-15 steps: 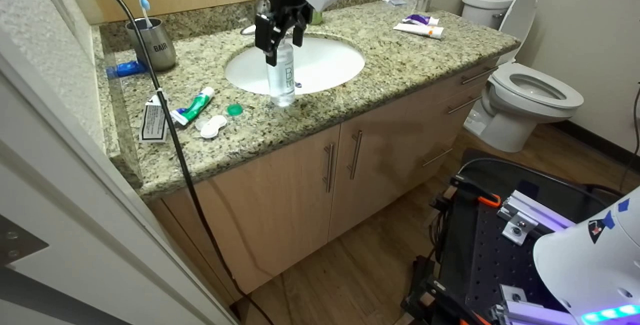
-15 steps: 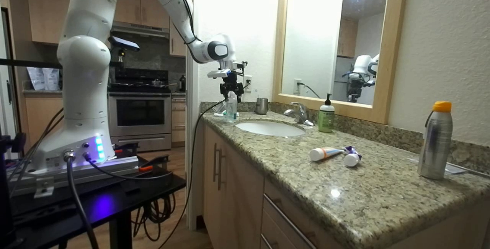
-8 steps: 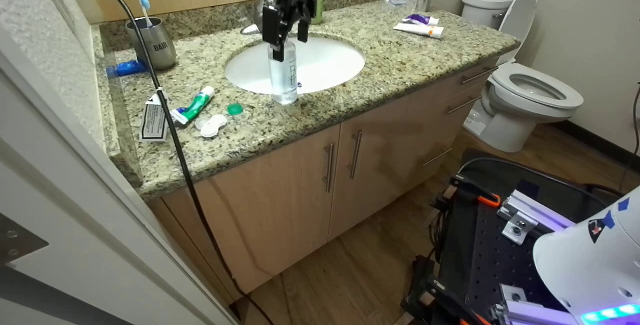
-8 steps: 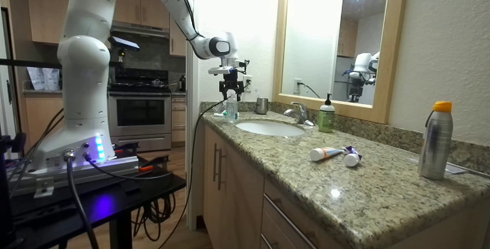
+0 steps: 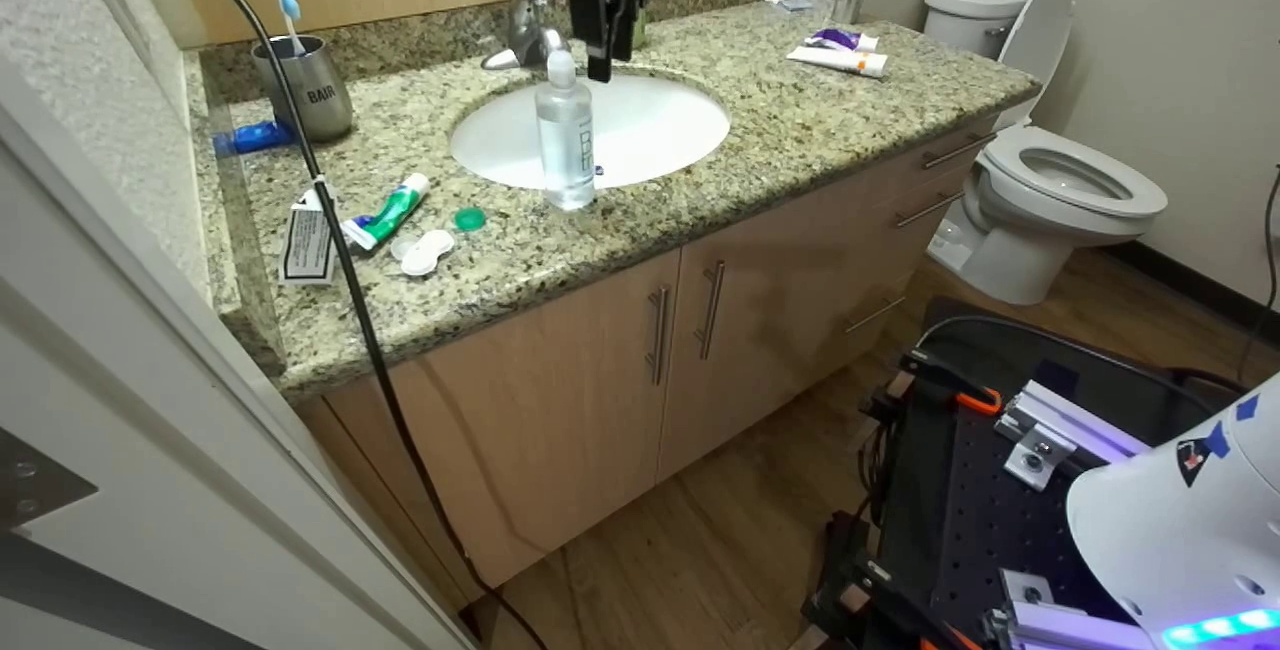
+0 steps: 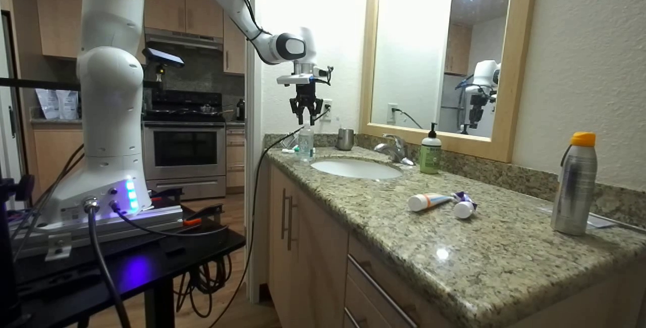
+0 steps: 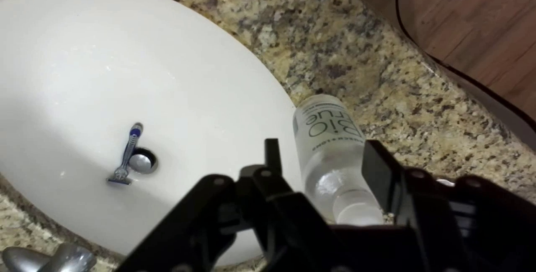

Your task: Move the clear bottle to the left side of the counter

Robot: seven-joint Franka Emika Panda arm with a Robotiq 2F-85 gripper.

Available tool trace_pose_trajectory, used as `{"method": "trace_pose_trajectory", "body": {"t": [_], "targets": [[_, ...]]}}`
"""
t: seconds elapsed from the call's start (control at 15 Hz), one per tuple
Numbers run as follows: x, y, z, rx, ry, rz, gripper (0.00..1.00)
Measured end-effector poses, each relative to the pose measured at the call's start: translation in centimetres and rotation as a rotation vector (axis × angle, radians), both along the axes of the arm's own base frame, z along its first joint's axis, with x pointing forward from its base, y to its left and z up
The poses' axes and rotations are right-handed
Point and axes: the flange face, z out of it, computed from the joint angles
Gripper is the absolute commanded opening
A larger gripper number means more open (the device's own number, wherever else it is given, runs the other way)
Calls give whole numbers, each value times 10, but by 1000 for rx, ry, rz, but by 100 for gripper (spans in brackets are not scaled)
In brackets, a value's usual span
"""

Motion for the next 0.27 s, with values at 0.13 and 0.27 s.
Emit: {"method": "trace_pose_trajectory", "body": {"t": [0.13, 0.27], "targets": [[-10, -10, 29, -5, -21, 40, 61], [-21, -14, 64, -12, -60, 66, 33]]}}
